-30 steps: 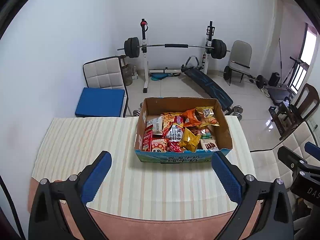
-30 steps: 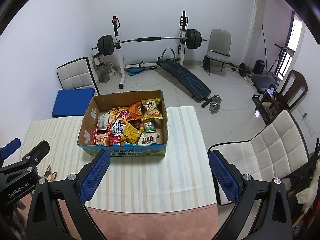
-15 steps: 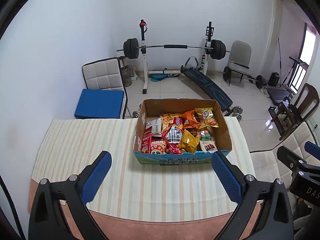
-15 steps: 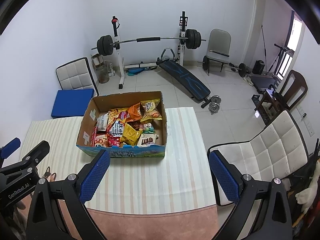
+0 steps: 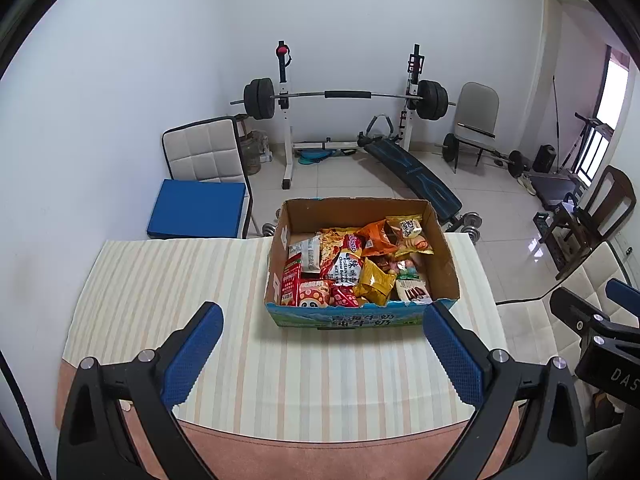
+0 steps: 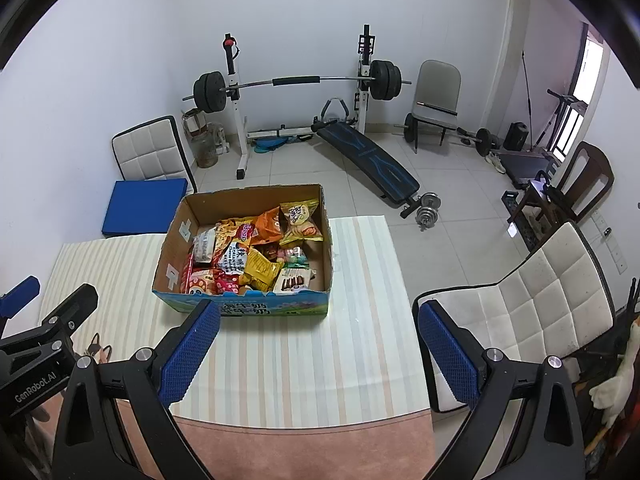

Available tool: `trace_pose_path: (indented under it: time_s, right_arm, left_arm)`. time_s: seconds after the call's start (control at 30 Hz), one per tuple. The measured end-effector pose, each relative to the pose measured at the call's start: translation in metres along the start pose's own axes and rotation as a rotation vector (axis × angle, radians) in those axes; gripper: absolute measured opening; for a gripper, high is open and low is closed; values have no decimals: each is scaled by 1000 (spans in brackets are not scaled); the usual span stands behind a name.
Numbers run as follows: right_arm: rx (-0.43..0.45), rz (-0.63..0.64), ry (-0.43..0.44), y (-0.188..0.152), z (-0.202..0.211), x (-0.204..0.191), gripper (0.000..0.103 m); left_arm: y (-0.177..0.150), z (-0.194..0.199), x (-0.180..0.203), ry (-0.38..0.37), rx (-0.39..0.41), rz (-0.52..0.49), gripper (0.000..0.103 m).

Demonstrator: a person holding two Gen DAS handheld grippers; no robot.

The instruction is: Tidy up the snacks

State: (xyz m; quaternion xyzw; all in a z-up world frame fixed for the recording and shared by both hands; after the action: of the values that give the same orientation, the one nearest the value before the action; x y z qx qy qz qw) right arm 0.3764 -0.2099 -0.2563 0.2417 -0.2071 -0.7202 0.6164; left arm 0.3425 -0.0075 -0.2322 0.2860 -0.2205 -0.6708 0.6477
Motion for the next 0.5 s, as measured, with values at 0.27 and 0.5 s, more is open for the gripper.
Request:
trace_pose_path:
  time_s: [0.27,0.5]
  right_arm:
    - [3,1,-1,0,6,1,101]
    - [4,-1,-3,0,6,0,102]
  left_arm:
    - [-7,2,3,-11,-2,-9,102]
    - [-7,5,5,-17,2,-15,102]
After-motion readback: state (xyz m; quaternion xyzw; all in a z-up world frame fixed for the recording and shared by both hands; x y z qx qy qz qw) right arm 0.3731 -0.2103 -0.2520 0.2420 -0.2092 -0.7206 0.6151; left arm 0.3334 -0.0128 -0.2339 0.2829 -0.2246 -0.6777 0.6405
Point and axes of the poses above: each gripper's, at about its wrist camera, not at the fingertips, and z roughly against the way its jaws point, x to its right, y to its top, the point moved 6 cm from there along -z, roughly the way its jaws point, and after that the axes turned 7 degrees about y, right-handed, at the moved point
